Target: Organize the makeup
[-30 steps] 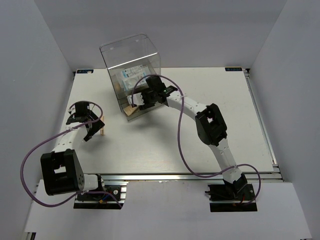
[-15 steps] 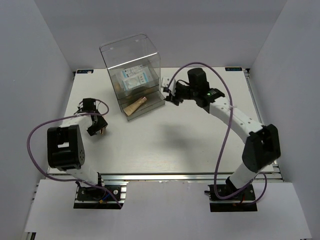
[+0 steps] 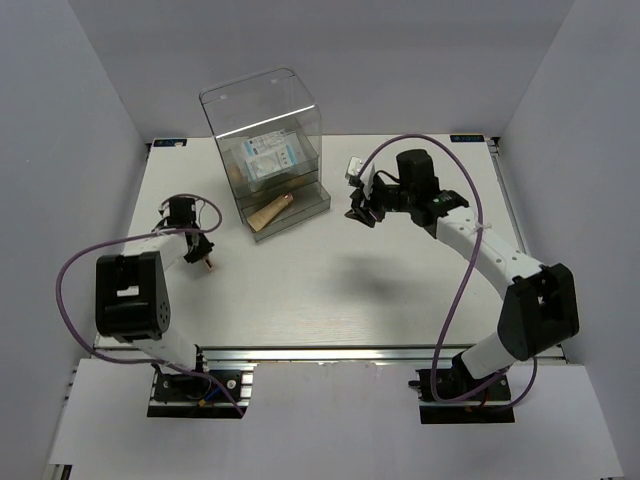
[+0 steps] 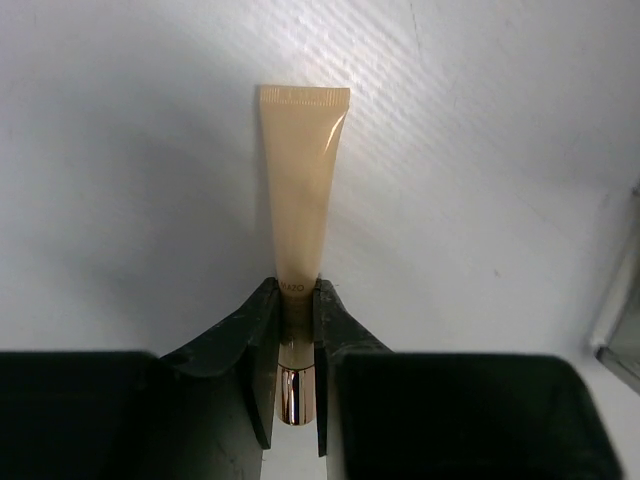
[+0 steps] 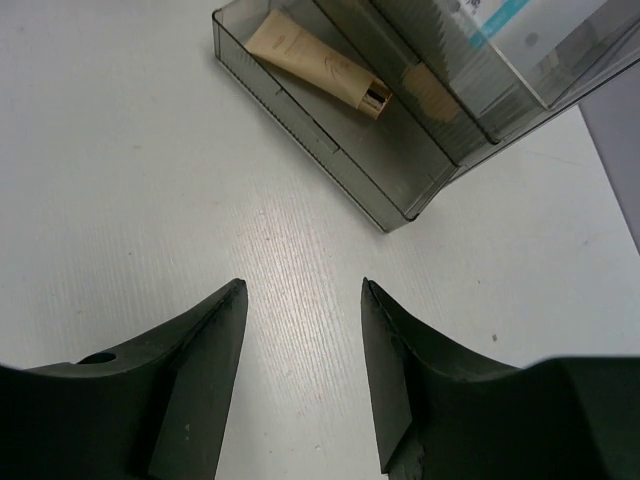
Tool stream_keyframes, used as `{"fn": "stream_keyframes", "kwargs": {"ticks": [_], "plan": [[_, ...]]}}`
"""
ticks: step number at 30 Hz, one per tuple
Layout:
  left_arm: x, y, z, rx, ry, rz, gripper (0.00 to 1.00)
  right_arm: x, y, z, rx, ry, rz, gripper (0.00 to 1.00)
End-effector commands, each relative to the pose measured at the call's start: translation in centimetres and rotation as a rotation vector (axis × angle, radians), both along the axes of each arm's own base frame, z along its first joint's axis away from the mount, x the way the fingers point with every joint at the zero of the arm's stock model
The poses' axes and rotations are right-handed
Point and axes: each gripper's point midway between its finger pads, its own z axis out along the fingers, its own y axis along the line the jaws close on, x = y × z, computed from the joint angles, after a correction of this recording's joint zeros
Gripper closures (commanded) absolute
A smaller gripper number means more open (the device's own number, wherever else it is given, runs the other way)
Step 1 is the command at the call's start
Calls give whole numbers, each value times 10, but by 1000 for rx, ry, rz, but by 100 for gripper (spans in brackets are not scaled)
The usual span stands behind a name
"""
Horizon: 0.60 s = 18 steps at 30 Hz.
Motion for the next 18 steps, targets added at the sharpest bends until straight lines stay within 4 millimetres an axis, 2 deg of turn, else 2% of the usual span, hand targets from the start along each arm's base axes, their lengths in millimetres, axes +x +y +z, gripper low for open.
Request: {"fn": "stream_keyframes", "kwargs": {"ticks": [1,3,4,5,6,7,8,9,10,12,13,14,15,16,17,18], "plan": [[2,-21,55,-98,-200,13,80,-9,0,32,71,-35,11,45],[-1,-50,76,-221,-338,-28,81,-10,-2,34,78,-30,3,45],[-3,-67,110,-350,-467,13,81,-12,-3,35,87,-23,0,45],[-11,-80,109,-444,-519,21,81,-13,-4,32,87,-10,-3,45],[-18,-102,118,-536,-554,23,82,-13,-5,32,92,-12,-8,45],[-19,-114,131,-695,-600,134,82,-15,-5,31,97,0,-12,45],[-21,-122,158,-791,-709,154,82,-16,-6,28,96,10,-16,45],[-29,-130,145,-835,-712,239,82,-15,-7,27,97,13,-22,45],[-29,-134,153,-963,-734,362,81,-16,-8,28,100,15,-26,45],[-28,-139,160,-1024,-792,475,82,-15,-11,30,108,21,-41,45],[-25,-142,166,-1076,-796,534,81,-15,-12,33,113,18,-46,45],[-20,-146,153,-1051,-753,570,82,-14,-14,35,118,18,-53,45],[-10,-154,174,-1077,-770,565,82,-13,-16,37,122,15,-61,45],[-2,-162,160,-1047,-714,587,82,-12,-20,42,129,8,-71,45],[3,-164,175,-1066,-731,588,83,-13,-20,43,132,5,-72,45],[11,-171,162,-1031,-686,604,84,-12,-24,44,134,3,-81,45]]}}
